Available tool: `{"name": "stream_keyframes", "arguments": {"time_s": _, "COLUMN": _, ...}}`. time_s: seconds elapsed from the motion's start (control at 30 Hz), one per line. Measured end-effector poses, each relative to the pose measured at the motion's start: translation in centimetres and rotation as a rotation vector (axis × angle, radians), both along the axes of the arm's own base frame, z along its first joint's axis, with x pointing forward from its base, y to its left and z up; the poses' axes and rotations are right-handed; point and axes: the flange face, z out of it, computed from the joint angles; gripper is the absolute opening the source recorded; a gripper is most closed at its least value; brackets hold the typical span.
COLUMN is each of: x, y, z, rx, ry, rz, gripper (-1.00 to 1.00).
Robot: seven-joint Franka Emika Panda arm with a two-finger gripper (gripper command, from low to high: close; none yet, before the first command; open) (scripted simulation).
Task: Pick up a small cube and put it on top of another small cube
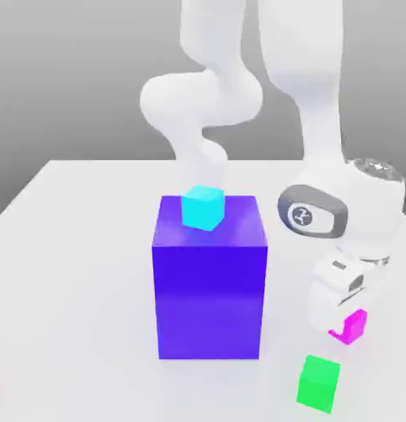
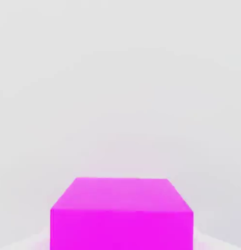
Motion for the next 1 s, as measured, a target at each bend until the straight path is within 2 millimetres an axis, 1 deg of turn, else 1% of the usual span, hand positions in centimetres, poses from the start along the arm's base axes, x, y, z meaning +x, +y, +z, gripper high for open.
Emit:
{"name": "stream_keyframes", "arguments": {"time_s": 0.17, "x": 0.1, "y": 0.1, "z": 3.2, "rx": 0.003, "ry": -0.002, "rz": -0.001, "gripper": -1.0}}
{"name": "stream_keyframes", "arguments": {"time_s": 0.27, "x": -0.1, "y": -0.1, "z": 4.7, "rx": -0.005, "ry": 0.001, "rz": 0.002, "gripper": -1.0}}
{"name": "stream_keyframes", "arguments": {"time_s": 0.3, "x": 0.3, "y": -0.4, "z": 5.1, "rx": -0.01, "ry": 0.002, "rz": -0.02, "gripper": -1.0}}
{"name": "stream_keyframes", "arguments": {"time_s": 0.37, "x": 1.9, "y": -1.2, "z": 5.6, "rx": -0.021, "ry": 0.003, "rz": -0.105, "gripper": -1.0}}
{"name": "stream_keyframes", "arguments": {"time_s": 0.5, "x": 5.9, "y": -3.4, "z": 6.8, "rx": -0.033, "ry": 0.003, "rz": -0.316, "gripper": -1.0}}
{"name": "stream_keyframes", "arguments": {"time_s": 0.7, "x": 11.5, "y": -7.3, "z": 9.7, "rx": -0.017, "ry": 0.005, "rz": -0.637, "gripper": -1.0}}
{"name": "stream_keyframes", "arguments": {"time_s": 0.73, "x": 12.2, "y": -7.8, "z": 9.7, "rx": -0.011, "ry": 0.006, "rz": -0.676, "gripper": -1.0}}
{"name": "stream_keyframes", "arguments": {"time_s": 0.77, "x": 12.6, "y": -8.0, "z": 9.1, "rx": -0.009, "ry": 0.005, "rz": -0.696, "gripper": -1.0}}
{"name": "stream_keyframes", "arguments": {"time_s": 0.87, "x": 12.9, "y": -8.2, "z": 5.8, "rx": -0.007, "ry": 0.005, "rz": -0.713, "gripper": -1.0}}
{"name": "stream_keyframes", "arguments": {"time_s": 0.9, "x": 12.9, "y": -8.3, "z": 4.6, "rx": -0.007, "ry": 0.005, "rz": -0.714, "gripper": 1.0}}
{"name": "stream_keyframes", "arguments": {"time_s": 1.0, "x": 12.9, "y": -8.3, "z": 4.6, "rx": -0.007, "ry": 0.005, "rz": -0.714, "gripper": 1.0}}
